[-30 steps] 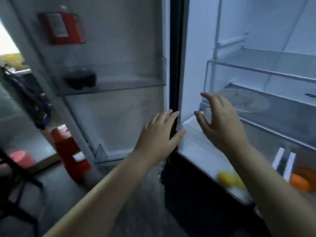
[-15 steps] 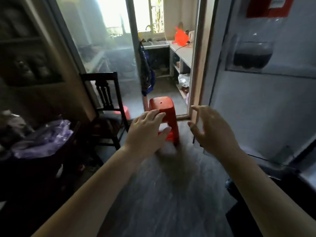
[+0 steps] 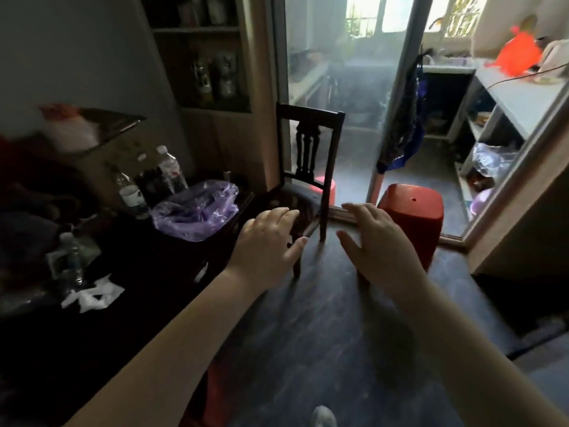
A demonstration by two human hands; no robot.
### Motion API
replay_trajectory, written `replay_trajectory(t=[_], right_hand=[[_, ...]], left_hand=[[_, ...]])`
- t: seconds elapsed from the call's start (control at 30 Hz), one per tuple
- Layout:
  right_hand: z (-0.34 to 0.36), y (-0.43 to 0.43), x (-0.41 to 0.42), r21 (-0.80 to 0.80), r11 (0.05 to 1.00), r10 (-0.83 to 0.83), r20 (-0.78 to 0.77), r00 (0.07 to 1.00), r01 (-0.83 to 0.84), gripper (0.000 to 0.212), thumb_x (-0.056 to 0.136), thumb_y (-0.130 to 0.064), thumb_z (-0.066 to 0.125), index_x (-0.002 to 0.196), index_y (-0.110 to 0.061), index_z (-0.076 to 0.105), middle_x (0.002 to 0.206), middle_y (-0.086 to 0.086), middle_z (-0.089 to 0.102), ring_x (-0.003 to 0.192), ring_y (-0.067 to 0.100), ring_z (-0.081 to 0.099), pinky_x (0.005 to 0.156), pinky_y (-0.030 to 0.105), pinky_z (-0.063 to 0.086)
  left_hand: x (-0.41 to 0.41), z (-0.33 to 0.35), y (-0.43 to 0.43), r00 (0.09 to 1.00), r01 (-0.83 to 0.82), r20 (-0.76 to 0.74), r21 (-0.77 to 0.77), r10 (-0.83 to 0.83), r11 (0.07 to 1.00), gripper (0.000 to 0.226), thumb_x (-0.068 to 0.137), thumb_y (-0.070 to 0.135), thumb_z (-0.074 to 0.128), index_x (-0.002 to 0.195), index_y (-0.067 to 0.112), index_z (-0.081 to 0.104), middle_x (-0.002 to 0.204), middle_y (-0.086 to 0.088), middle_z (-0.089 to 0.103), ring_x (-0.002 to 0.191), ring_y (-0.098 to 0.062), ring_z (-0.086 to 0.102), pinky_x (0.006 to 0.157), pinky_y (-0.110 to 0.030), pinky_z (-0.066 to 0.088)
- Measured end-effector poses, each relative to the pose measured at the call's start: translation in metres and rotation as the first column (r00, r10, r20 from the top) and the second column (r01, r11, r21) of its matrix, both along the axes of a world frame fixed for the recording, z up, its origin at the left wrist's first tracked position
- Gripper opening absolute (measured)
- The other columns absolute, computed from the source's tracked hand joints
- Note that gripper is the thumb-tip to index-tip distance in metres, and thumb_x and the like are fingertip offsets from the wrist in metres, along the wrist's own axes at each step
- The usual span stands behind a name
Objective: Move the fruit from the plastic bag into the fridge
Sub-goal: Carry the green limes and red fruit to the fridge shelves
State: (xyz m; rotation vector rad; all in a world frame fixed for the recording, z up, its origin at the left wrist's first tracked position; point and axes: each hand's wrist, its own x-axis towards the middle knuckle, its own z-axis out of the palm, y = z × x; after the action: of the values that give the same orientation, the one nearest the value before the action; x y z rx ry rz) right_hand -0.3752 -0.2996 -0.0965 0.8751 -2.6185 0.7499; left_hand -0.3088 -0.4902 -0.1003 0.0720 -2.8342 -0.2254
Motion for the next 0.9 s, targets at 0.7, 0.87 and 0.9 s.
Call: replay_trajectory(t=[0.7,0.87,0.9], right_hand=[[-0.055,-0.191,-0.18,0.068,0.896,0.427,0.129,0.895,-0.438,0.048,0.087,-0.025,0.06,0.132,-0.011,0.05,0.124,0.007,0.058,0.114,0.028,0.053,0.09,0.036,0.045],[-0.072,-0.231,-0.197,0.105,0.873,0.459,0.153,0.875,-0.476,0.047,0.087,-0.025,0.061,0.131,-0.01,0.051,0.123,0.007,0.058,0.112,0.029,0.054,0.09,0.039,0.046],[-0.076,-0.241,-0.202,0.114,0.87,0.461,0.16,0.873,-0.48,0.048,0.087,-0.025,0.06,0.131,-0.01,0.05,0.124,0.007,0.058,0.113,0.029,0.054,0.091,0.039,0.046]], left_hand=[[-0.096,-0.067,-0.168,0.884,-0.441,0.173,0.002,0.434,0.897,0.057,0.095,0.045,0.043,0.143,0.017,0.033,0.145,0.002,0.04,0.133,-0.016,0.035,0.107,-0.034,0.03],[-0.107,-0.089,-0.213,0.855,-0.494,0.199,0.032,0.479,0.869,0.054,0.094,0.043,0.045,0.141,0.016,0.038,0.14,0.0,0.046,0.13,-0.019,0.04,0.105,-0.035,0.034],[-0.111,-0.092,-0.224,0.853,-0.5,0.196,0.046,0.483,0.865,0.053,0.094,0.042,0.046,0.14,0.015,0.04,0.139,-0.001,0.047,0.129,-0.019,0.042,0.104,-0.035,0.035]])
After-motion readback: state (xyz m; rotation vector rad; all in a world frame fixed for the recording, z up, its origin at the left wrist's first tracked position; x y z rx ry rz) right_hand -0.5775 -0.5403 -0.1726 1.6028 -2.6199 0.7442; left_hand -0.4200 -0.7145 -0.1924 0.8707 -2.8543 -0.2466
